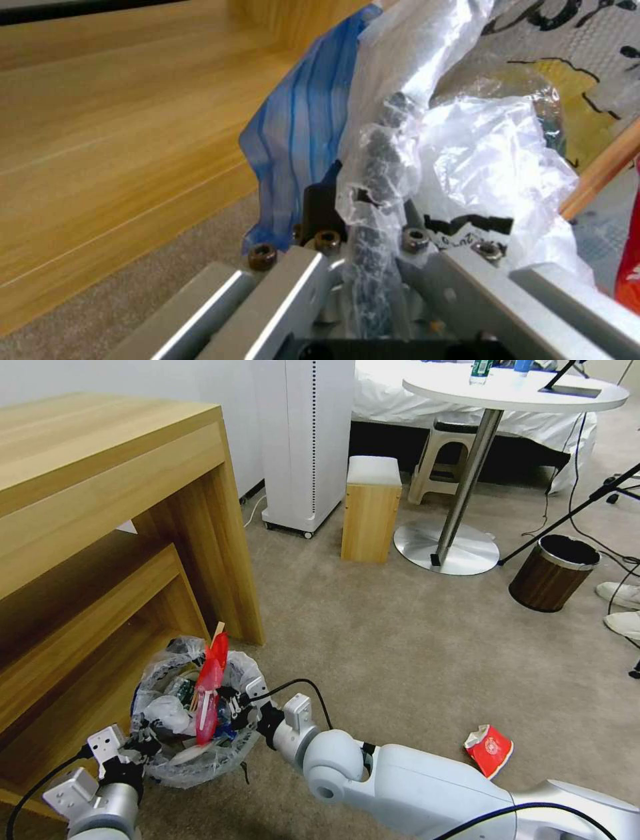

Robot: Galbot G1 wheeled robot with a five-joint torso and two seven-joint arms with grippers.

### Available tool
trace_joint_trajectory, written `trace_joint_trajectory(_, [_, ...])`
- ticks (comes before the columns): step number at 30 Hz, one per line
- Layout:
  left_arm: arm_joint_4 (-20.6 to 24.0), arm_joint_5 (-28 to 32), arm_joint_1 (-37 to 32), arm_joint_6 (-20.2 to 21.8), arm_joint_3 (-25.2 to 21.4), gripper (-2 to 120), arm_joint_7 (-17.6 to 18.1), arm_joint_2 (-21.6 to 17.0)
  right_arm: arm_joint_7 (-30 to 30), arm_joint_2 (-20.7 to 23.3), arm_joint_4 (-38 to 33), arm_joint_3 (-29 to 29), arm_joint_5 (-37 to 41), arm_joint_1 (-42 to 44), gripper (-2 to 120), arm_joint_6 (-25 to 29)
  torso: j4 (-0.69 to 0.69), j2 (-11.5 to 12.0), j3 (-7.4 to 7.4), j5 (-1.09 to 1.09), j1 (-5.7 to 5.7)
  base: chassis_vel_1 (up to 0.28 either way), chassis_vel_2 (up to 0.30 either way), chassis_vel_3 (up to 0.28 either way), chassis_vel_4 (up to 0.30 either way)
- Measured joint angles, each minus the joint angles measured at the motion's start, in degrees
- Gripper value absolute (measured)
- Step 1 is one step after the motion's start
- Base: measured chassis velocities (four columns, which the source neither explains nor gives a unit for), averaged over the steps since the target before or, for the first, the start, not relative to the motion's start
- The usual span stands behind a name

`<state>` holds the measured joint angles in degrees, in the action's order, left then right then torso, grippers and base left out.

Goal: Pick up the trash bin and place the garbage on the floor into it.

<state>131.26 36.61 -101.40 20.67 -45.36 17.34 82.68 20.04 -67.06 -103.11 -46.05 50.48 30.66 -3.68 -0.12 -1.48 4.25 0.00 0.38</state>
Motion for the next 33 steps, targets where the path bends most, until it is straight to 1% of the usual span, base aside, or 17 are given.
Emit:
trace_joint_trajectory(10, [0.0,0.0,0.2,0.0,0.1,0,0.0,0.0,2.1,1.5,-1.0,0.2,-1.2,-0.1,0,-1.1,0.00,0.0,0.00,0.00,0.00,0.000,0.000,0.000,0.000])
trace_joint_trajectory(12, [-0.1,-0.1,0.2,0.0,0.1,0,0.0,0.0,2.4,1.7,-1.5,0.4,-1.1,-0.1,7,-1.1,0.00,0.0,0.00,0.00,0.00,0.000,0.000,0.000,0.000])
trace_joint_trajectory(13, [-0.1,-0.1,0.2,0.0,0.1,0,0.0,0.0,2.4,1.7,-1.5,0.4,-1.1,-0.1,7,-1.1,0.00,0.0,0.00,0.00,0.00,0.000,0.000,0.000,0.000])
trace_joint_trajectory(16, [-0.1,0.0,0.2,0.0,-0.1,0,0.0,0.0,2.7,1.8,-2.0,0.5,-1.1,-0.1,20,-1.2,0.00,0.0,0.00,0.00,0.01,0.000,0.000,0.000,0.000])
trace_joint_trajectory(17, [-0.1,0.0,0.2,0.0,-0.1,0,0.0,0.0,2.7,1.8,-2.0,0.5,-1.1,-0.1,20,-1.2,0.00,0.0,0.00,0.00,0.01,0.000,0.000,0.000,0.000])
trace_joint_trajectory(20, [-0.2,0.0,0.4,0.0,-0.1,0,0.1,0.1,2.7,2.0,-2.8,0.4,-1.2,-0.3,35,-1.1,0.00,0.0,0.00,0.00,0.00,0.000,0.000,0.000,0.000])
trace_joint_trajectory(21, [-0.2,0.0,0.4,0.0,-0.1,0,0.1,0.1,2.7,2.0,-2.8,0.4,-1.2,-0.3,35,-1.1,0.00,0.0,0.00,0.00,0.00,0.000,0.000,0.000,0.000])
trace_joint_trajectory(23, [-0.4,0.0,0.5,0.0,-0.1,0,0.1,0.2,2.6,2.1,-3.4,0.4,-1.2,-0.5,44,-0.9,0.00,0.0,0.00,0.00,0.00,0.000,0.000,0.000,0.000])
trace_joint_trajectory(24, [-0.4,0.0,0.5,0.0,-0.1,0,0.1,0.2,2.6,2.1,-3.4,0.4,-1.2,-0.5,44,-0.9,0.00,0.0,0.00,0.00,0.00,0.000,0.000,0.000,0.000])
trace_joint_trajectory(27, [-0.4,0.1,0.5,0.0,-0.2,0,0.1,0.0,2.4,2.2,-4.0,0.4,-1.2,-0.5,60,-0.8,0.00,0.0,0.00,0.00,0.00,0.000,0.000,0.000,0.000])
trace_joint_trajectory(28, [-0.4,0.1,0.5,0.0,-0.2,0,0.1,0.0,2.4,2.2,-4.0,0.4,-1.2,-0.5,60,-0.8,0.00,0.0,0.00,0.00,0.00,0.000,0.000,0.000,0.000])
trace_joint_trajectory(31, [-0.2,0.2,0.3,0.0,-0.4,0,0.2,-0.1,2.2,2.2,-4.3,0.4,-1.3,-0.5,76,-0.6,0.00,0.0,0.00,0.00,0.00,0.000,0.000,0.000,0.000])
trace_joint_trajectory(32, [-0.2,0.2,0.3,0.0,-0.4,0,0.2,-0.1,2.2,2.2,-4.3,0.4,-1.3,-0.5,76,-0.6,0.00,0.0,0.00,0.00,0.00,0.000,0.000,0.000,0.000])
trace_joint_trajectory(33, [-0.2,0.3,0.3,0.0,-0.5,0,0.2,-0.2,2.2,2.1,-4.4,0.4,-1.5,-0.5,80,-0.3,0.00,0.0,0.00,0.00,0.00,0.000,0.000,0.000,0.000])
